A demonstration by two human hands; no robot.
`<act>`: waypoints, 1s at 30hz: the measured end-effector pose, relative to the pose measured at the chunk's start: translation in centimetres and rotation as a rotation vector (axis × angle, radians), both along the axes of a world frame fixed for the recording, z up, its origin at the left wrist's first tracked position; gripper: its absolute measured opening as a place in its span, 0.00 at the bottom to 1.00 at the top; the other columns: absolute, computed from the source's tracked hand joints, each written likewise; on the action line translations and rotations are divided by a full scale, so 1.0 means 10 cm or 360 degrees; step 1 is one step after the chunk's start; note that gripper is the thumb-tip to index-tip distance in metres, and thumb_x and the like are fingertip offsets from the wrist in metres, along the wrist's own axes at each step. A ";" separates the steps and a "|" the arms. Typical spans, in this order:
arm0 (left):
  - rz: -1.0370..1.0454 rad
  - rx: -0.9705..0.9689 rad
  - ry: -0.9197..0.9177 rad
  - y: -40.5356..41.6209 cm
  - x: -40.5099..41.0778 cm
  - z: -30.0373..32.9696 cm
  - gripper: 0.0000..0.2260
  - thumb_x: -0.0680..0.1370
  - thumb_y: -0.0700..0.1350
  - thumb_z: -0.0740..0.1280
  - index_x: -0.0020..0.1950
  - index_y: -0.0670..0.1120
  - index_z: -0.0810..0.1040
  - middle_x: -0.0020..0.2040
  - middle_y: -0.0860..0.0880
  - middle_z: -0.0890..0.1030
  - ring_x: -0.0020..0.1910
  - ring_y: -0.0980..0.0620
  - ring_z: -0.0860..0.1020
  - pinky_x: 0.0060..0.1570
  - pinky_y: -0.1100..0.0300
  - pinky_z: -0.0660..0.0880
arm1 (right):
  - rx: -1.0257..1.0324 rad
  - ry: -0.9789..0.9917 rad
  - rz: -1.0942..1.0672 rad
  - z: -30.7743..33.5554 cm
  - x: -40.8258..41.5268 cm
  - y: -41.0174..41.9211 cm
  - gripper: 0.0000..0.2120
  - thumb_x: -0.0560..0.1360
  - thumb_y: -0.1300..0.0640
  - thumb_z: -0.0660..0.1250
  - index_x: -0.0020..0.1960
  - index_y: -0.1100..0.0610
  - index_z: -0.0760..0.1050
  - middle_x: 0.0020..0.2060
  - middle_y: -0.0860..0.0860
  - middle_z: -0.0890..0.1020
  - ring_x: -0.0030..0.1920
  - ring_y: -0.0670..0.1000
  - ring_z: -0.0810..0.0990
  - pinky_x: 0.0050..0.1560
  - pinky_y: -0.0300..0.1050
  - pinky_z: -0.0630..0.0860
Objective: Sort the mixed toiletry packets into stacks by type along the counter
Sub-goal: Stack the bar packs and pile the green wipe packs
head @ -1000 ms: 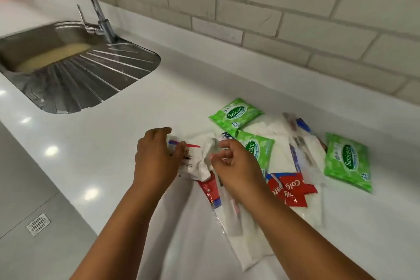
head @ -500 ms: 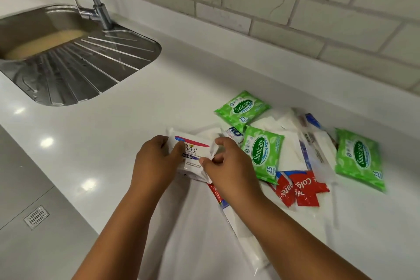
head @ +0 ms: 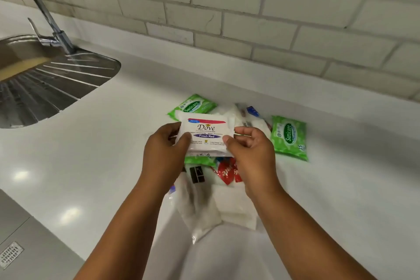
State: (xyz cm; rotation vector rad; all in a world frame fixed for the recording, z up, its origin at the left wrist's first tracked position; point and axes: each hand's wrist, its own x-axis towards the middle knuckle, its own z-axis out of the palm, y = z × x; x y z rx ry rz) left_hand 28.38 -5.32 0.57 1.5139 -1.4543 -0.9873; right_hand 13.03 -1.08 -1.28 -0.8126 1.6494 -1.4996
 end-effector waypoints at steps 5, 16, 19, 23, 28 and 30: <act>-0.0207 0.0028 0.0217 0.38 -0.91 0.08 0.12 0.77 0.42 0.68 0.61 0.50 0.76 0.48 0.57 0.81 0.47 0.59 0.81 0.44 0.64 0.79 | -0.0101 -0.0223 -0.0266 0.11 -0.83 0.46 0.07 0.72 0.62 0.72 0.47 0.52 0.78 0.46 0.53 0.85 0.43 0.50 0.85 0.45 0.46 0.80; -0.0834 0.0078 0.0325 1.36 -3.20 0.17 0.10 0.77 0.41 0.68 0.58 0.48 0.79 0.49 0.55 0.82 0.46 0.60 0.80 0.45 0.67 0.76 | -0.0262 -0.0186 -0.0747 0.32 -2.79 1.94 0.09 0.72 0.66 0.71 0.45 0.53 0.80 0.42 0.51 0.85 0.42 0.50 0.83 0.46 0.43 0.78; -0.1015 0.0083 0.0350 1.56 -3.77 0.26 0.07 0.77 0.40 0.67 0.50 0.53 0.77 0.45 0.57 0.82 0.44 0.59 0.80 0.42 0.68 0.74 | -0.0242 -0.0075 -0.0828 0.38 -3.31 2.25 0.10 0.70 0.66 0.73 0.47 0.54 0.80 0.44 0.52 0.85 0.45 0.51 0.83 0.51 0.45 0.79; -0.1225 0.0109 0.0362 1.74 -4.51 0.39 0.08 0.76 0.39 0.67 0.50 0.51 0.81 0.47 0.55 0.83 0.44 0.56 0.81 0.41 0.66 0.74 | -0.0192 0.0148 -0.0967 0.48 -3.99 2.55 0.13 0.65 0.59 0.75 0.49 0.59 0.81 0.46 0.55 0.85 0.50 0.58 0.83 0.55 0.54 0.79; -0.1377 0.0197 0.0408 1.81 -5.32 0.48 0.09 0.76 0.37 0.67 0.46 0.50 0.82 0.47 0.50 0.85 0.48 0.48 0.83 0.53 0.53 0.79 | -0.0011 0.0458 -0.1025 0.62 -4.74 2.71 0.11 0.69 0.56 0.72 0.50 0.59 0.81 0.42 0.52 0.83 0.40 0.52 0.80 0.39 0.42 0.74; -0.1394 0.0212 0.0402 1.79 -5.57 0.46 0.10 0.75 0.36 0.67 0.45 0.50 0.82 0.47 0.50 0.85 0.48 0.48 0.83 0.55 0.51 0.79 | 0.0082 0.0557 -0.1045 0.63 -4.98 2.69 0.09 0.71 0.56 0.70 0.49 0.58 0.81 0.41 0.53 0.83 0.40 0.53 0.80 0.39 0.43 0.74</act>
